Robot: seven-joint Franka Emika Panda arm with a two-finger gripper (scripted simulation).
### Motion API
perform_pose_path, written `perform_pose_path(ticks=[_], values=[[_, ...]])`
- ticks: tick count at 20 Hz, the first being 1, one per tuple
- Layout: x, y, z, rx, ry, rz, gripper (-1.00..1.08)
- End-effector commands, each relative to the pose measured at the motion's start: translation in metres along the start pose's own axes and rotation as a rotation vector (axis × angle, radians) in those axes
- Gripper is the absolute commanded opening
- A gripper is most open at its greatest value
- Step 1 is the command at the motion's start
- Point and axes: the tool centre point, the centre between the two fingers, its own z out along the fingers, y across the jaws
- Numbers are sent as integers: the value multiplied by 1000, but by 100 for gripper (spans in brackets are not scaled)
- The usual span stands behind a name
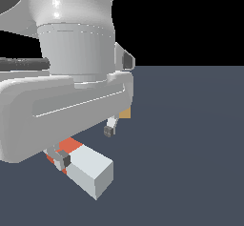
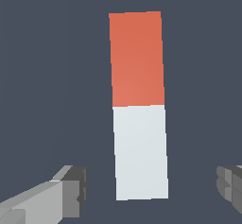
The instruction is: Insert the peg into the horizontal hole in a box.
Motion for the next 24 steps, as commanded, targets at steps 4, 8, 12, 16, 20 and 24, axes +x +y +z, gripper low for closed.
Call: perform_pose_path(ticks=[4,8,12,16,20,24], values=[[-5,-3,4,-2,0,-37,100],[-5,-4,4,-2,1,-37,100],[-5,-4,9,-2,1,-38,100],[-5,-4,25,-2,1,-39,100],[-5,-4,44,-2,1,-41,100],[-5,-4,53,-2,1,-41,100]])
